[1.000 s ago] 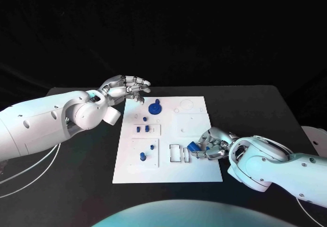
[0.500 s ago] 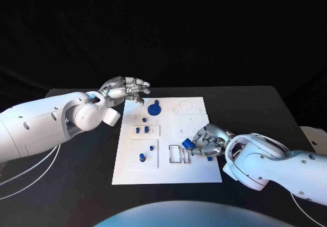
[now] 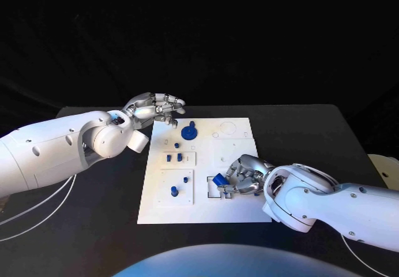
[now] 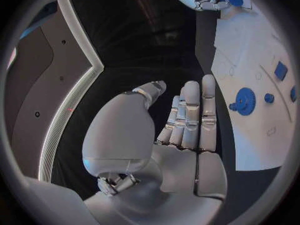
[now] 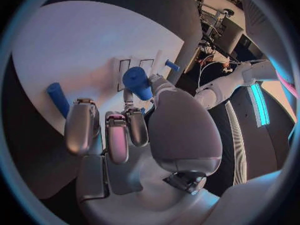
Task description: Assemble the parts on the task board
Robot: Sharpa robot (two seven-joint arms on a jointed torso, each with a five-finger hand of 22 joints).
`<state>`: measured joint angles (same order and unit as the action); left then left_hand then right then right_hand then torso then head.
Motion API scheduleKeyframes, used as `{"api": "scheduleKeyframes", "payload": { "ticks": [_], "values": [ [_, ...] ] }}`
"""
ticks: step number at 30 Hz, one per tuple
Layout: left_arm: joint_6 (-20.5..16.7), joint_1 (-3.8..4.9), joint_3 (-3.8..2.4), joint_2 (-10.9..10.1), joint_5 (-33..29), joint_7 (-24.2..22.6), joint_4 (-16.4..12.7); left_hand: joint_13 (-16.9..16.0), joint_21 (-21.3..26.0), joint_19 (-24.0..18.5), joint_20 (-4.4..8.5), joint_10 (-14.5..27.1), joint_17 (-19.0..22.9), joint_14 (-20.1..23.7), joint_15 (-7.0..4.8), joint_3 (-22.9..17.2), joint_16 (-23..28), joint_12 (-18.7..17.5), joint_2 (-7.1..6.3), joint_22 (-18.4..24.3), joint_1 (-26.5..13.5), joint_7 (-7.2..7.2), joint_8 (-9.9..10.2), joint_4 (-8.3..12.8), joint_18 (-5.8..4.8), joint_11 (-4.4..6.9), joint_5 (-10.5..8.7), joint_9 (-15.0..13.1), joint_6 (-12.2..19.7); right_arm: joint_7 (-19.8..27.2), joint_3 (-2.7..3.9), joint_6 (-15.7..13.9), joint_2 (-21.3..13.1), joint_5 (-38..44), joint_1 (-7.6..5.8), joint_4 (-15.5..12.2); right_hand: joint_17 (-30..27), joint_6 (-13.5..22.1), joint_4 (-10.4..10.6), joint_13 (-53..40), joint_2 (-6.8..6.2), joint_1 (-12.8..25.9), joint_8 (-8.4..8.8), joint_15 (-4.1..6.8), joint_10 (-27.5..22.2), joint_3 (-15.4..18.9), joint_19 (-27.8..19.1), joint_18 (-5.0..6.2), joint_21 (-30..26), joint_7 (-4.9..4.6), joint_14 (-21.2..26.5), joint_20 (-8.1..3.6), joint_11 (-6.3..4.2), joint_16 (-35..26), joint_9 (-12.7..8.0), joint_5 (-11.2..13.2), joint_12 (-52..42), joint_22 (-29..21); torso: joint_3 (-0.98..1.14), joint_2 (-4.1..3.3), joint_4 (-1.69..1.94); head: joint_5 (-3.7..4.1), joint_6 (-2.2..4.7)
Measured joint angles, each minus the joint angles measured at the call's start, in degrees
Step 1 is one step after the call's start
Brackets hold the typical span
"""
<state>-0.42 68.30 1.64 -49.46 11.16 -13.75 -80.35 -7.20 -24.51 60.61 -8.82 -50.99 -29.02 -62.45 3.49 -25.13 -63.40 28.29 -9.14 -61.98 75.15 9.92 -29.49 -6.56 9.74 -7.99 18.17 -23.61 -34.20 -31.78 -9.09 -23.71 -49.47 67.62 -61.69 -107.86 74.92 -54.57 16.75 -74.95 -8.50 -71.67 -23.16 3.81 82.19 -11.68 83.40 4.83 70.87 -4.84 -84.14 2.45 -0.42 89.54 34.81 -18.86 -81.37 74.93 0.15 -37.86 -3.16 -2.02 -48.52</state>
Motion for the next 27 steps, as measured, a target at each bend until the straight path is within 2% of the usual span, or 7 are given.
{"api": "scheduleKeyframes", "payload": {
  "ticks": [3,11,13,16,18,19,27],
  "values": [
    [0.03,0.00,0.00,0.01,0.00,0.05,0.00,0.00,0.00,0.00,0.00,0.00,0.00,0.00,0.00,0.00,0.00,0.00,0.00,0.00,0.00,0.00,0.00,0.00,0.00,0.00,0.00,0.00,0.00,-0.01,0.00,0.20,0.31,0.12,0.02,0.18,0.00,-0.21,0.19,0.00,0.12,2.11,0.00,0.00,0.00,-0.20,0.00,0.00,0.00,-0.21,0.00,0.00,0.00,0.00,0.04,0.24,0.00,0.00,0.01,0.01,-0.03,-0.08,-0.02],
    [0.08,0.00,0.00,-0.01,0.00,0.10,0.01,0.00,0.00,0.00,0.00,0.00,0.00,0.00,0.00,0.00,0.01,0.00,0.00,0.00,0.00,0.00,0.00,0.00,0.00,0.00,0.00,0.00,0.00,-0.07,0.00,0.77,1.12,0.37,0.04,0.33,0.00,-0.44,0.26,0.01,-0.71,4.74,-0.07,0.00,0.00,-0.39,0.00,0.00,0.00,-0.36,0.00,0.00,0.00,0.00,1.05,0.67,0.00,-0.01,0.05,0.02,-0.08,-0.21,-0.14],
    [0.09,0.00,0.00,-0.01,0.00,0.11,0.01,0.00,-0.01,0.00,0.00,0.00,0.00,0.00,0.00,0.00,0.01,0.00,0.00,0.00,0.00,0.00,0.00,0.00,0.00,0.00,0.00,0.01,0.00,-0.07,0.01,1.00,1.23,0.44,0.04,0.35,0.00,-0.77,0.23,0.01,-0.88,5.24,-0.11,0.00,0.00,-0.37,0.00,0.00,0.00,-0.21,0.00,0.01,0.00,0.00,1.08,0.91,0.00,-0.01,0.05,0.02,-0.08,-0.22,-0.16],
    [0.10,0.00,0.00,-0.02,0.00,0.12,0.01,0.00,-0.01,0.00,0.00,0.00,0.00,0.00,0.00,0.00,0.01,0.00,0.00,0.00,0.00,0.00,0.00,0.00,0.00,0.00,0.00,0.00,0.00,-0.08,0.01,1.32,1.27,0.60,0.04,0.35,0.00,-1.65,0.02,0.01,-1.24,5.88,-0.12,0.00,0.00,0.22,0.00,0.00,0.00,0.64,0.00,0.01,0.00,0.00,1.13,1.03,0.00,-0.01,0.04,0.02,-0.08,-0.23,-0.25],
    [0.10,0.00,0.00,-0.03,0.00,0.13,0.01,0.00,-0.01,0.00,0.00,0.00,0.00,0.00,0.00,0.00,0.01,0.00,0.00,0.00,0.00,0.00,0.00,0.00,0.00,0.00,0.00,0.01,0.00,-0.08,0.01,1.54,1.27,0.75,0.04,0.35,0.00,-1.65,0.10,0.01,-1.31,5.95,-0.12,0.00,0.00,0.30,0.00,0.00,-0.26,0.65,0.00,0.01,0.00,0.00,1.27,1.04,0.00,-0.01,0.03,0.02,-0.07,-0.26,-0.29],
    [0.10,0.00,0.00,-0.03,0.00,0.14,0.01,0.00,-0.01,0.00,0.00,0.00,0.00,0.00,0.00,0.00,0.01,0.00,0.00,0.00,0.00,0.00,0.00,0.00,0.00,0.00,0.00,0.01,0.00,-0.08,0.01,1.61,1.26,0.83,0.04,0.35,0.00,-2.06,0.17,0.01,-1.53,6.17,-0.13,0.00,0.00,0.38,0.00,0.00,-0.26,1.05,0.00,0.01,0.00,0.00,1.35,1.04,0.00,-0.01,0.02,0.01,-0.07,-0.27,-0.31],
    [0.12,0.00,0.01,-0.04,0.00,0.19,0.12,0.00,-0.01,0.00,0.00,0.00,-0.01,0.00,0.00,0.00,0.01,0.00,0.00,0.00,0.01,0.00,0.00,0.00,0.00,0.00,0.00,0.01,0.00,-0.27,0.01,1.90,1.42,1.53,0.04,0.81,0.00,-2.49,0.23,0.02,-1.13,7.32,-0.12,0.00,0.00,0.78,0.00,0.00,-0.26,1.49,0.00,0.01,0.01,0.00,1.52,0.75,0.00,-0.02,0.03,0.01,-0.07,-0.44,-0.38]
  ]
}}
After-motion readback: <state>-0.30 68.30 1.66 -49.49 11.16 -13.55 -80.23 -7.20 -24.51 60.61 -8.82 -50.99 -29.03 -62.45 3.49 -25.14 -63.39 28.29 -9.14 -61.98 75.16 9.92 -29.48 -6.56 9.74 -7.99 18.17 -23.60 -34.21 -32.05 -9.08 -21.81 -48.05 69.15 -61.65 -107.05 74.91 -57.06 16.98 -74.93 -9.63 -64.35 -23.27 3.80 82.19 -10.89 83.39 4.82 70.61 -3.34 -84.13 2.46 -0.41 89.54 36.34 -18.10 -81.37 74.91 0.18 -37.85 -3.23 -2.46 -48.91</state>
